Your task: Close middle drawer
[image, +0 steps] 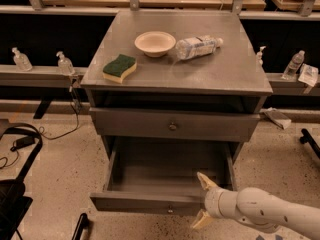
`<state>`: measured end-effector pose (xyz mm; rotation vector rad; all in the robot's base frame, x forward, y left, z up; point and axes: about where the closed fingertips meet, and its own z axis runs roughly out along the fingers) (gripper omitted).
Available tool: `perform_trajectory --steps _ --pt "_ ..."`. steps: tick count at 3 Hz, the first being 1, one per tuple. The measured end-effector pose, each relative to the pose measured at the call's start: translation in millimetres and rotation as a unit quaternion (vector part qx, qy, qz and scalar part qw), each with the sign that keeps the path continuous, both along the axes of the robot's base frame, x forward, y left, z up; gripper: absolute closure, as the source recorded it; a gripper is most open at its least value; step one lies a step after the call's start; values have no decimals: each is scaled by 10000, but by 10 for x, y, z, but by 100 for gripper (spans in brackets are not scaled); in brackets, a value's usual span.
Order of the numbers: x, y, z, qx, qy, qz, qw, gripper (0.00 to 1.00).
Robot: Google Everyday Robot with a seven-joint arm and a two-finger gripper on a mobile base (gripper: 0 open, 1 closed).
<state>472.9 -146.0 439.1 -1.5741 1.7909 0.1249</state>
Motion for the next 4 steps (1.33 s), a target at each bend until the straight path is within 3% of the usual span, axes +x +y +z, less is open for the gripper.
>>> perform_trajectory --steps 2,4 --pt "425 -72 -154 -67 -31 -153 9999 0" --pt "560 -146 -173 -73 -62 -257 9996 0"
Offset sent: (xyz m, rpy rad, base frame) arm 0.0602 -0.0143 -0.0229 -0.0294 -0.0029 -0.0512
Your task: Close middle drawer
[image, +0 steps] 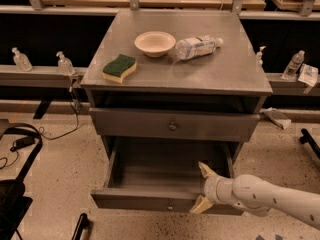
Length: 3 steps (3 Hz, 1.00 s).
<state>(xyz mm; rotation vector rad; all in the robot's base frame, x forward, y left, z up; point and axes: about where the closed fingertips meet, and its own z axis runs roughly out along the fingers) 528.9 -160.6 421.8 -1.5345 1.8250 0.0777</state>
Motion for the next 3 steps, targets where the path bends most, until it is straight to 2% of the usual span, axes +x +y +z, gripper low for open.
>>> perform_trajectory --steps 1,2,3 --pt "101 -17 1 6 -27 -45 10000 0" --pt "101 -17 11 6 -27 -45 10000 0" --pt "240 18 26 0 -78 -19 10000 0"
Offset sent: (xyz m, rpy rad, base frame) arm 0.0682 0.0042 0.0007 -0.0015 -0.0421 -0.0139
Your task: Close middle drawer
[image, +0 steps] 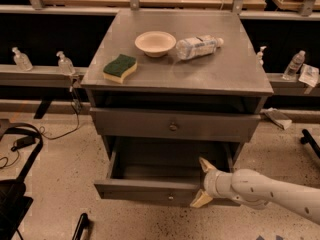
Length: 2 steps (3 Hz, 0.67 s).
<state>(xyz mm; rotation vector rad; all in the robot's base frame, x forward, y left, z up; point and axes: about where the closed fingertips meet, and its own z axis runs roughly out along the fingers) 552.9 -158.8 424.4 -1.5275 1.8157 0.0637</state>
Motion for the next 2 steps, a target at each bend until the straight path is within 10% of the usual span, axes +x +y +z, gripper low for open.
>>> perform_trajectory --steps 2 --pt "237 122 58 -11 -87 68 9999 0"
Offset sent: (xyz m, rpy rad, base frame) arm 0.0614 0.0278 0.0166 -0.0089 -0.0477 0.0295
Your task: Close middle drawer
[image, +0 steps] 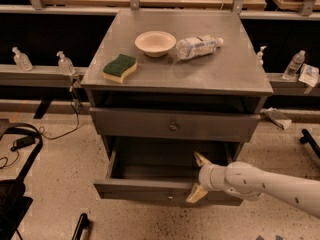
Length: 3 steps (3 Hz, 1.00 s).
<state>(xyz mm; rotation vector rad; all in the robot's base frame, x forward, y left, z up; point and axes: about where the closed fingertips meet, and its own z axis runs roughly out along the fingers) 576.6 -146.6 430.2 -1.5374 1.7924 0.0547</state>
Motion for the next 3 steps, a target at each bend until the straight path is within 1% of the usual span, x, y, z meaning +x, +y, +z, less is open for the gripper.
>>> perform_trajectory --steps 1,2,3 --pt "190 77 61 39 -54 66 10000 0" --pt "433 124 108 43 -57 133 9999 0" --pt "484 82 74 37 -16 79 10000 0"
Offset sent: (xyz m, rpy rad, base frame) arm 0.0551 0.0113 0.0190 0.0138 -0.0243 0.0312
